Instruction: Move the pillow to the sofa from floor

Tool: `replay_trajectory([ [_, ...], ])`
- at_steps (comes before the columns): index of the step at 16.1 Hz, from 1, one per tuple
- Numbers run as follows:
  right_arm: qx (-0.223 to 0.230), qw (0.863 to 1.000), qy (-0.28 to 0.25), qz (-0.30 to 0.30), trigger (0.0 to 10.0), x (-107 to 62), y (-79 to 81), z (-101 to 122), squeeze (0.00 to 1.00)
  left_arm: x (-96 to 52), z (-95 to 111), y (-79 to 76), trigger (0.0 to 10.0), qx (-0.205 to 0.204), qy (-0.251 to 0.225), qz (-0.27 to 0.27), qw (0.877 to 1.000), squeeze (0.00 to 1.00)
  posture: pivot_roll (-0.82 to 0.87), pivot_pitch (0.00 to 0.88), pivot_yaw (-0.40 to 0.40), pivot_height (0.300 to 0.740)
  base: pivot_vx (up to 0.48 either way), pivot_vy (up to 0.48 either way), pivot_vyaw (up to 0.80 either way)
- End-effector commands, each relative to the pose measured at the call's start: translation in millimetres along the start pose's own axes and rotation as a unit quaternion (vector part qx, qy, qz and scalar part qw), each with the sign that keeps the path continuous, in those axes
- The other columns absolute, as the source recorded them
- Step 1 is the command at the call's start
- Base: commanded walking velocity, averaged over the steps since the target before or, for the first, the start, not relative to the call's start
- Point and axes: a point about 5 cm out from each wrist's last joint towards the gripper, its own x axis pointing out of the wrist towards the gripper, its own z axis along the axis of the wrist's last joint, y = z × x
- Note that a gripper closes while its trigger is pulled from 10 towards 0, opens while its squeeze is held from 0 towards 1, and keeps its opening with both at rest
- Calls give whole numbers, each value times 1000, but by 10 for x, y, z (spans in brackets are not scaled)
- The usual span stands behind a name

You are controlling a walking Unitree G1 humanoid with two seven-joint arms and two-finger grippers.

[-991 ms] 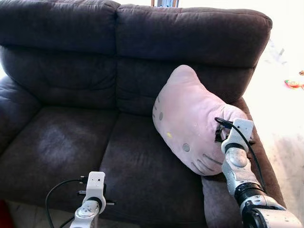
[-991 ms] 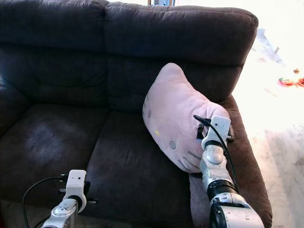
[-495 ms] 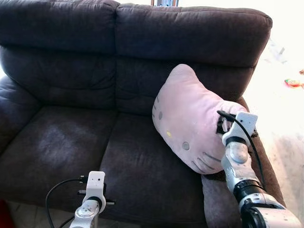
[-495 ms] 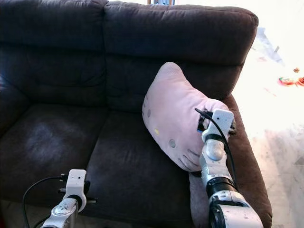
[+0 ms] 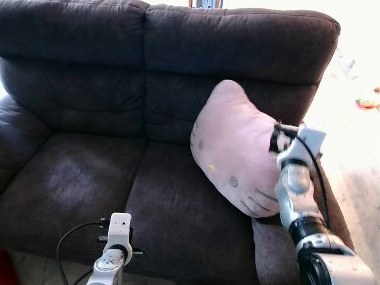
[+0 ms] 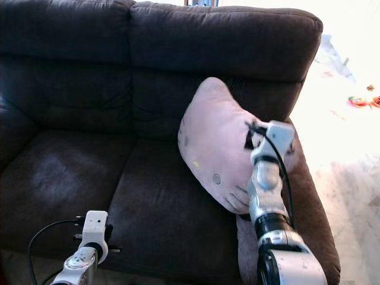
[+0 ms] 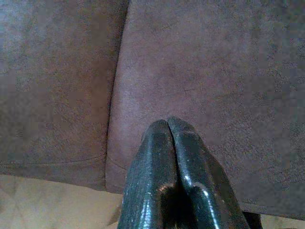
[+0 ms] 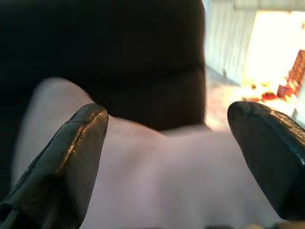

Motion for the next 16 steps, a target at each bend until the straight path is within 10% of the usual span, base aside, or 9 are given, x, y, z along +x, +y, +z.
replay_trajectory([
  [1, -4, 1000, -20, 2, 10000, 29, 17, 88, 992, -4, -16, 25, 10000, -3, 4, 6, 1000, 0, 74, 105, -31, 740, 0, 0, 0],
  [2, -6, 999, -36, 5, 10000, 40, 31, 149, 0, -3, -13, 23, 10000, -4, 3, 7, 1000, 0, 73, 108, -33, 740, 0, 0, 0],
  [10, 3, 997, -63, 37, 10000, 22, 145, 277, 0, -7, -2, 43, 10000, -6, -6, 16, 1000, 0, 70, 117, -37, 740, 0, 0, 0],
  [16, 36, 971, -62, 228, 10000, -313, 454, 136, 0, -3, 216, 155, 10000, 7, -82, 70, 994, 0, 65, 122, -36, 740, 0, 0, 0],
])
